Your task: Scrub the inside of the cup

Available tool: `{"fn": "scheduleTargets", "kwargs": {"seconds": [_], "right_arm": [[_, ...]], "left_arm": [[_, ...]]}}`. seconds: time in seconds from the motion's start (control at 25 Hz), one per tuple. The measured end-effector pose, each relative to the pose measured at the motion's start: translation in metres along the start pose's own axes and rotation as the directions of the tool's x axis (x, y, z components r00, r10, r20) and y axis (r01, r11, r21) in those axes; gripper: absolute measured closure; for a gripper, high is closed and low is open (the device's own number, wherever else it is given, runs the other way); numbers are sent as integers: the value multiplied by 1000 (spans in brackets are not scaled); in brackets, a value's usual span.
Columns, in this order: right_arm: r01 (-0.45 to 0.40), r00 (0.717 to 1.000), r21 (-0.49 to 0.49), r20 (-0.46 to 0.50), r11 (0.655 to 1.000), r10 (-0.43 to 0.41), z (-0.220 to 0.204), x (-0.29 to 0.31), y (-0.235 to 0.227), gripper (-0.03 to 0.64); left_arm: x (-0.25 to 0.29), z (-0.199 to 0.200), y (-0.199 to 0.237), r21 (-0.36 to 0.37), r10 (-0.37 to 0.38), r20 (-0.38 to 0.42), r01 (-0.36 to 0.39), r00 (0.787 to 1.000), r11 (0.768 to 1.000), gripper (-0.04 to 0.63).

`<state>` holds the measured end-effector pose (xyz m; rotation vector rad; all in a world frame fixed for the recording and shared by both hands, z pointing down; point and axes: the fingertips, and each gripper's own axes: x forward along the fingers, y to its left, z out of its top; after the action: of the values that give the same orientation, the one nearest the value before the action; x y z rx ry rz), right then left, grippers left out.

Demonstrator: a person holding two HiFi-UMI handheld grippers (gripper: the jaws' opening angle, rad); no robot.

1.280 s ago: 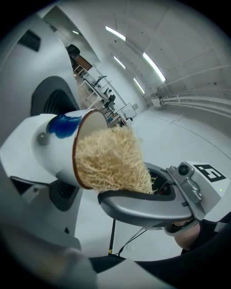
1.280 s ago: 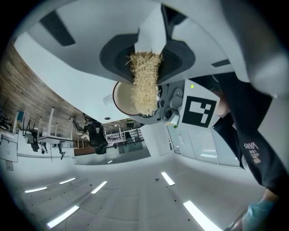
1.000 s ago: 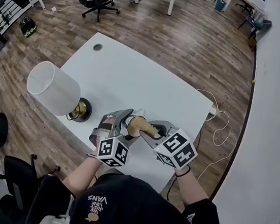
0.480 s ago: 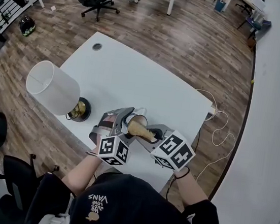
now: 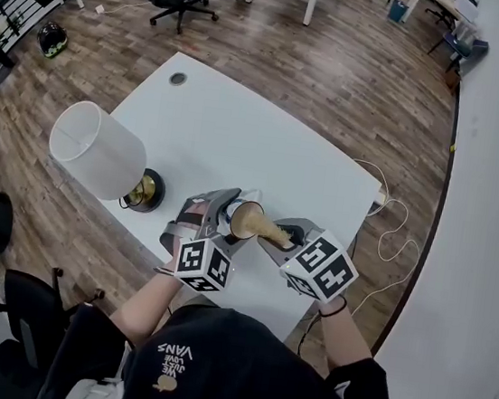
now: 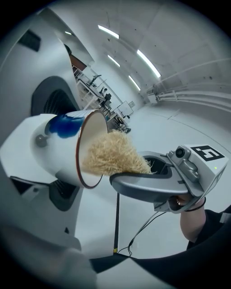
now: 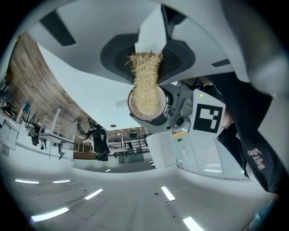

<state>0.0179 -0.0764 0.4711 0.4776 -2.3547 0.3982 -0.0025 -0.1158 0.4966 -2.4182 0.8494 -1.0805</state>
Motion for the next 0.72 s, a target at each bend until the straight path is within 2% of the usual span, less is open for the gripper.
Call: {"fn": "scheduleTargets", "kwargs": {"seconds": [0.16, 0.28, 0.48, 0.72], "right_arm": [[-99, 995, 17, -9, 995, 100, -1, 9, 22, 517], [-122, 992, 16, 21, 992, 122, 9, 14, 26, 517], [-49, 990, 74, 134, 996, 38, 25, 10, 3, 517], [-20, 953, 201, 299, 979, -42, 31, 3, -13, 517]], "left_arm": [[1, -3, -2, 3, -8, -7, 8, 1000, 1000, 190], [1, -2, -7, -3, -14, -3, 14, 1000, 1000, 190], [-1, -1, -6, -46, -7, 15, 8, 1000, 999, 189], [5, -1, 2, -190, -14, 63, 26, 998, 981, 189]]}}
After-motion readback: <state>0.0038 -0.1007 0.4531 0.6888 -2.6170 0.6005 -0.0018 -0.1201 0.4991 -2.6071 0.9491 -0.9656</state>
